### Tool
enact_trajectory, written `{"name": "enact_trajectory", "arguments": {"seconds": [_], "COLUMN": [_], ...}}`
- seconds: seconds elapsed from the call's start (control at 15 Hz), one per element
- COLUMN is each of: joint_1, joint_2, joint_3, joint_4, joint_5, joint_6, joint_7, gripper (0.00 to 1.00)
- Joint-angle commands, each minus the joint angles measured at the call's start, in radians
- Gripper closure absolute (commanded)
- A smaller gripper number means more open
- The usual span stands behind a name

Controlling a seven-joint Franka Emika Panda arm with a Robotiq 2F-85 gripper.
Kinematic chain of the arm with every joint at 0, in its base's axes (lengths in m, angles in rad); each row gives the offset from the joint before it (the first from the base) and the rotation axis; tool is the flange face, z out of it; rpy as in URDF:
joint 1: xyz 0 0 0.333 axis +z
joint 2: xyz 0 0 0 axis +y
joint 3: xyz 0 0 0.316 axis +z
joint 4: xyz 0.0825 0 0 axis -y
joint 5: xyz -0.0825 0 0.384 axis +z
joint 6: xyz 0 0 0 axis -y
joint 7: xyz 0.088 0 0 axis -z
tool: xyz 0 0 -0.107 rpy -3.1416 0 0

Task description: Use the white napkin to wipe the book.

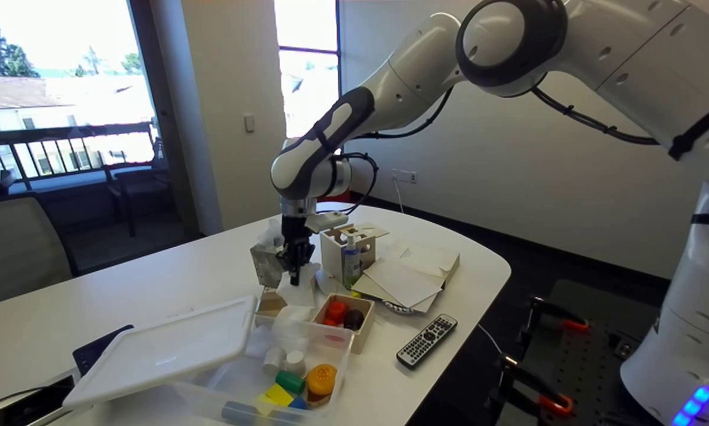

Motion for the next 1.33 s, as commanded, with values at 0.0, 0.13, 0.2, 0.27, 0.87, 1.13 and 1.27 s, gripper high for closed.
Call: {"name": "enact_trajectory", "arguments": {"seconds": [0.0, 0.13, 0.2, 0.27, 0.87, 1.13, 1.27], "joint_1": [0.004, 0.004, 0.008, 0.011, 0.04, 0.043, 0.033], "joint_2": [0.085, 0.126, 0.143, 0.16, 0.2, 0.11, 0.067], "joint_3": [0.0, 0.007, 0.007, 0.009, 0.005, -0.006, 0.008], "joint_4": [0.106, 0.148, 0.166, 0.187, 0.293, 0.264, 0.252], "joint_5": [-0.012, -0.006, -0.009, -0.009, -0.014, -0.029, -0.023], "joint_6": [-0.081, -0.103, -0.108, -0.121, -0.176, -0.186, -0.207], "joint_7": [-0.014, -0.016, -0.015, -0.016, -0.005, -0.004, -0.022], "gripper": [1.0, 1.0, 1.0, 1.0, 0.57, 0.29, 0.14]}}
